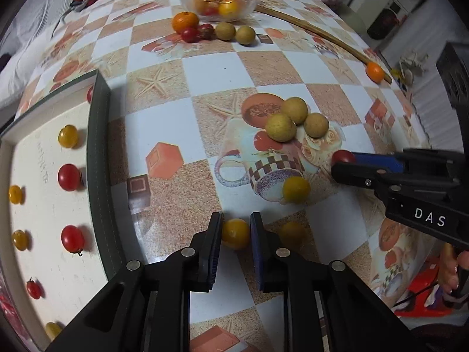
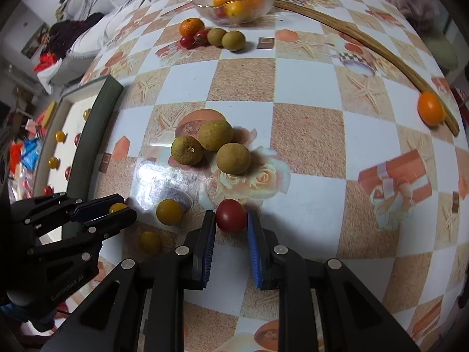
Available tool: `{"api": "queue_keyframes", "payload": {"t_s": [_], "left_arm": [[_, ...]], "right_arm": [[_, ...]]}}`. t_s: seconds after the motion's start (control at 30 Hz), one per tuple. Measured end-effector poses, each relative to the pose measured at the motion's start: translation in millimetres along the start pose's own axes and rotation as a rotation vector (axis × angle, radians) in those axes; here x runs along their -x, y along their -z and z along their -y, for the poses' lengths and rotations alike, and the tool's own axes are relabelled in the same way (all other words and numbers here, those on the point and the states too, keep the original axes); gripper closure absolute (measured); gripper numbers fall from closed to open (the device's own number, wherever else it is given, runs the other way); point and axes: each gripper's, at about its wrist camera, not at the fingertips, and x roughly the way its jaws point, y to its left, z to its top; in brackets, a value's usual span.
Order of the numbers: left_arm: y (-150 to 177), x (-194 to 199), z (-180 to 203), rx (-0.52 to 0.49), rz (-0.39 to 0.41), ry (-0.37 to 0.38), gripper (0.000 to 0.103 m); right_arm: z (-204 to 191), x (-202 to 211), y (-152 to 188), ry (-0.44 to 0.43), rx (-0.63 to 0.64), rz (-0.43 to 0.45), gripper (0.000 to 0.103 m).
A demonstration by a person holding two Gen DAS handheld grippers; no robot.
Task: Organize fruits
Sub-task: 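Grasp a yellow cherry tomato with the left tool while the right tool grasps a red one, then carry both cherry tomatoes over the white tray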
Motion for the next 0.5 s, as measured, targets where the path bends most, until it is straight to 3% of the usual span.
{"api": "queue_keyframes", "payload": {"t_s": [0.5], "left_arm": [[7.5,30.9,-18.0,0.052,0.048,0.016,0.082]], "right_arm": [[-12.1,11.0,-8.5,-0.016,-0.001,0.009,0.079]]}}
